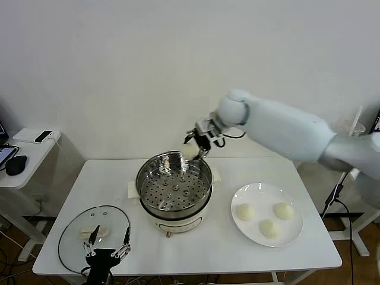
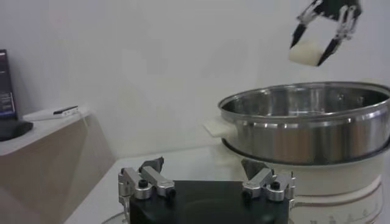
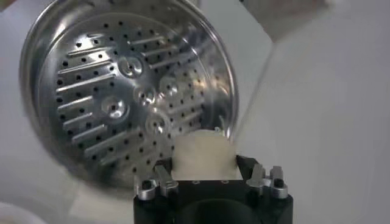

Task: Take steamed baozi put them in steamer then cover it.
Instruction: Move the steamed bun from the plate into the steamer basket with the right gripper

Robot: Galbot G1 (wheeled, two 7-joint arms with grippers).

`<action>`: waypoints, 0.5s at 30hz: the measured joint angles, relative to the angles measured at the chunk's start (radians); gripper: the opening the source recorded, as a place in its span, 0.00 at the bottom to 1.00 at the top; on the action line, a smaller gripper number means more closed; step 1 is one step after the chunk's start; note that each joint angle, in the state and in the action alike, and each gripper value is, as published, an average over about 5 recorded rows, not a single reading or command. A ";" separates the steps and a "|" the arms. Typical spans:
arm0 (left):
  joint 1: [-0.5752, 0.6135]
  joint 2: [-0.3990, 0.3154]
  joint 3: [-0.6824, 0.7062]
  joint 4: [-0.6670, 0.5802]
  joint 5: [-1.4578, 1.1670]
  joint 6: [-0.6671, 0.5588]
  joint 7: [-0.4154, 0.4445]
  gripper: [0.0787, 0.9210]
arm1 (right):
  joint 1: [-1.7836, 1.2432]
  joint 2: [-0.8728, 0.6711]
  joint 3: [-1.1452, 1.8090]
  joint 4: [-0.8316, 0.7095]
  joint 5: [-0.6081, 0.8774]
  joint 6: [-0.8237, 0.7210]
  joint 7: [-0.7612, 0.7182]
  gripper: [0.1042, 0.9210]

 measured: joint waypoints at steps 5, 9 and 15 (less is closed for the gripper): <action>-0.008 -0.003 -0.008 0.006 -0.002 -0.001 -0.002 0.88 | -0.021 0.059 -0.024 -0.051 -0.086 0.095 0.026 0.69; -0.014 -0.005 -0.011 0.008 -0.003 -0.001 -0.002 0.88 | -0.036 0.100 -0.033 -0.098 -0.151 0.163 0.046 0.69; -0.019 -0.007 -0.011 0.006 -0.004 -0.001 -0.002 0.88 | -0.061 0.151 -0.038 -0.166 -0.237 0.247 0.074 0.69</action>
